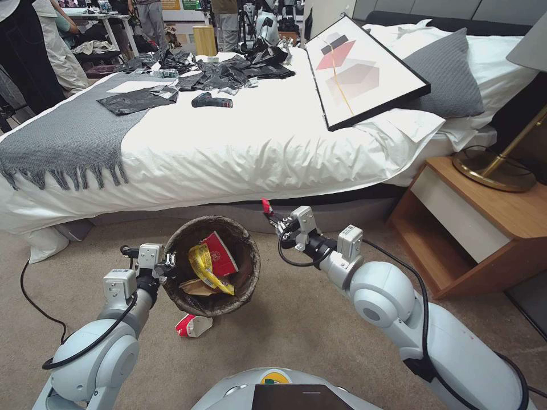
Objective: Pick up the trash bin, then pick up the garbage from the floor and place it into the trash bin.
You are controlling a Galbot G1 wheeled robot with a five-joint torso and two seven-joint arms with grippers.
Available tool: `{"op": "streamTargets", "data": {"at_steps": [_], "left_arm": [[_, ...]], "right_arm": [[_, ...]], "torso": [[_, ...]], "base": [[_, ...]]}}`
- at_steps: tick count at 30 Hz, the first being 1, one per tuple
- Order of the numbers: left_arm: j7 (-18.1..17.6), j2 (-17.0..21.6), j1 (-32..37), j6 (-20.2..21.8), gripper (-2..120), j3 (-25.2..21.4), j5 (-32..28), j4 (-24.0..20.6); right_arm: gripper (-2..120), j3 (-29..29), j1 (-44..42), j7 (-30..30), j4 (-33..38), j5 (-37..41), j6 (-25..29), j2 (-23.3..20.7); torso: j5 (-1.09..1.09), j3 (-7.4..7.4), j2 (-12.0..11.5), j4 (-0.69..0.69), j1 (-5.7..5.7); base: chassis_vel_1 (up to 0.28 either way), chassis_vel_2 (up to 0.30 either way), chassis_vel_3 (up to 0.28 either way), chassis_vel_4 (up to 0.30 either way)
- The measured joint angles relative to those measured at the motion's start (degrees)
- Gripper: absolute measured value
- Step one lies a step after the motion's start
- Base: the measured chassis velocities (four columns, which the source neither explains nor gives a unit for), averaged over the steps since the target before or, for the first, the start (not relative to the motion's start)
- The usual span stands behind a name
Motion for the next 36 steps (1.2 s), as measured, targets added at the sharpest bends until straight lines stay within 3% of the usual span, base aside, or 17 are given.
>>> {"op": "streamTargets", "data": {"at_steps": [16, 21, 34, 36], "left_arm": [[-0.18, -0.24, -0.06, 0.11, 2, 0.93, 0.32, -0.05], [-0.22, -0.35, 0.05, 0.13, 2, 1.25, 0.67, -0.39], [-0.24, -0.59, 0.04, 0.15, 2, 1.43, 1.10, -0.62], [-0.24, -0.70, 0.13, 0.15, 2, 1.43, 1.21, -0.67]], "right_arm": [[0, -6.58, 4.34, -4.89, 5.54, 5.84, -4.06, -2.54], [0, -12.43, 6.51, -3.65, 4.82, 5.80, -5.54, -2.25], [-2, -20.49, 9.33, 0.77, 1.10, 5.35, -7.11, 0.15], [4, -20.84, 9.93, 1.10, 0.93, 5.36, -7.84, 0.54]], "torso": [[0.00, 0.00, 0.00, 0.00, 0.00], [0.00, 0.00, 0.00, 0.00, 0.00], [-0.01, 0.00, 0.00, 0.00, 0.00], [-0.01, 0.00, 0.00, 0.00, 0.00]], "base": [[0.000, 0.000, 0.000, 0.000], [0.000, 0.000, 0.000, 0.000], [0.000, 0.000, 0.000, 0.000], [0.000, 0.000, 0.000, 0.000]]}}
